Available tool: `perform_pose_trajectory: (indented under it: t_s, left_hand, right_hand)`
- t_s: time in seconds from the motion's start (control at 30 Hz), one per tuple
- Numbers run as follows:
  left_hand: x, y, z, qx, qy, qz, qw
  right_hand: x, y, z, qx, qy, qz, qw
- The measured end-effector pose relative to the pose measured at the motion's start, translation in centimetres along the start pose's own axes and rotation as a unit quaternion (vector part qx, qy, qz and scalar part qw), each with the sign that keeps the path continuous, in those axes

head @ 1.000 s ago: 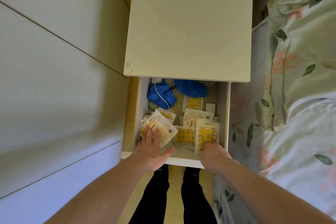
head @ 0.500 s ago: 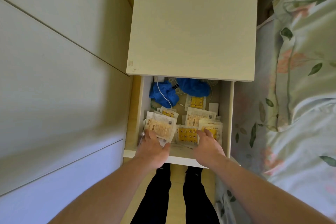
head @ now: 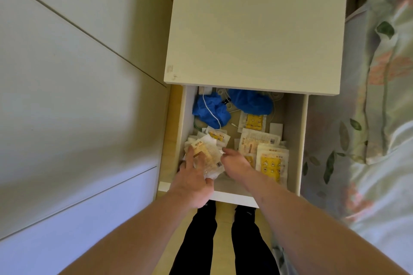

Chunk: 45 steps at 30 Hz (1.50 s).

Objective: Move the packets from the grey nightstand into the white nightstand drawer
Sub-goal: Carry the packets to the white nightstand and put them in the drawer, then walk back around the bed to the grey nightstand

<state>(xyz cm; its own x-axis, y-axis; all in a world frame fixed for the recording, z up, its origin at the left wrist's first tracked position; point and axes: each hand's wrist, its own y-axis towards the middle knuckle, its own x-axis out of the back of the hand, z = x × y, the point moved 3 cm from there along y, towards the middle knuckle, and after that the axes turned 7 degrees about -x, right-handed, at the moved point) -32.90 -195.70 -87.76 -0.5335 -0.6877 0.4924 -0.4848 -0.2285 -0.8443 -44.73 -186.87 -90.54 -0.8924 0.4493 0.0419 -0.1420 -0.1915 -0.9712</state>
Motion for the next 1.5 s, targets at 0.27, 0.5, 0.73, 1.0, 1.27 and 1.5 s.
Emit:
perform_pose_trajectory:
  t_s: [0.27, 0.5, 0.73, 1.0, 1.27, 1.5]
  left_hand:
    - [0.9, -1.1, 0.1, -0.018, 0.014, -0.088, 0.996]
    - [1.6, -1.6, 1.5, -0.057, 0.0, -0.084, 0.995]
    - [2.4, -2.3, 1.1, -0.035, 0.016, -0.02, 0.999]
    - [2.7, -3.1, 0.0, -0.032, 0.023, -0.028, 0.999]
    - [5.8, -10.2, -1.9, -0.05, -0.005, -0.05, 0.997]
    - [11.5, -22.4, -5.8, -0.166, 0.011, -0.097, 0.981]
  right_hand:
    - [-2.2, 0.0, -1.3, 0.059, -0.131, -0.097, 0.985]
    - [-3.0, -0.4, -1.2, 0.059, -0.148, -0.136, 0.978]
    - [-1.5, -1.8, -1.1, 0.052, -0.187, -0.082, 0.977]
    - [-1.2, -3.2, -1.1, 0.053, -0.203, -0.059, 0.976]
    - [1.6, -13.7, -2.0, 0.094, -0.213, -0.113, 0.966]
    - [2.7, -30.0, -5.1, 0.111, -0.151, -0.196, 0.963]
